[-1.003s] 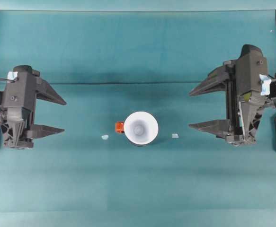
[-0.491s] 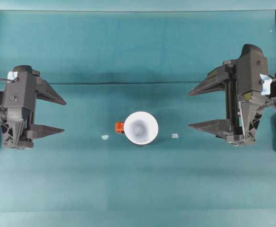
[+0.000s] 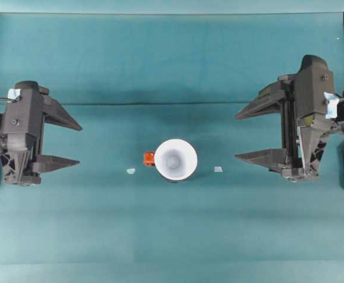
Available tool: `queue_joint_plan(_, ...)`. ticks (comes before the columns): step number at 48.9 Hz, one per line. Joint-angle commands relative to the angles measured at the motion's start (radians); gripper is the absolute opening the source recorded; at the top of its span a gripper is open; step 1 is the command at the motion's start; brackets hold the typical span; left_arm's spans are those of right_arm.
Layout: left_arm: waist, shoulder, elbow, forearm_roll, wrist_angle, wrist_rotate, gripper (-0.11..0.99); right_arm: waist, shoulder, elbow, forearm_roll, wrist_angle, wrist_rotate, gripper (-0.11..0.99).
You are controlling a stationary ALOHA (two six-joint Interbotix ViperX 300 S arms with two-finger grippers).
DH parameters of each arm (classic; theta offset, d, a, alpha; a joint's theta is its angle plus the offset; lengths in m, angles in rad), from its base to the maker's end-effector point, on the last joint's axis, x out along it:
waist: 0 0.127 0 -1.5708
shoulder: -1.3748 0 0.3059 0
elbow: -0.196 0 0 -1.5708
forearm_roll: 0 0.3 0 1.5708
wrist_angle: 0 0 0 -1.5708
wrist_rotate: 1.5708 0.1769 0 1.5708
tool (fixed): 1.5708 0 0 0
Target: Put the paper cup into the moved red handle cup holder.
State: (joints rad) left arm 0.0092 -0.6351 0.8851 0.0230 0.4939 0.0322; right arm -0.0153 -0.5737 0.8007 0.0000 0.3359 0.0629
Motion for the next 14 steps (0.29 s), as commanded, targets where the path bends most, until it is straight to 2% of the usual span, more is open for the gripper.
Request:
queue_joint_plan(1, -0.002, -0.006, -0.012, 0.000, -0.003, -0.003, 0.85, 0.002, -0.006, -0.009, 0.002, -0.008, 0.005, 0.91)
queue_joint_plan(11, 0.000, -0.005, -0.012, 0.003, -0.003, -0.003, 0.85, 0.002, -0.006, -0.009, 0.002, -0.008, 0.005, 0.91)
queue_joint_plan(14, -0.002, -0.005, -0.011, 0.000, -0.003, -0.003, 0.85, 0.002, -0.005, -0.009, 0.002, -0.008, 0.005, 0.91)
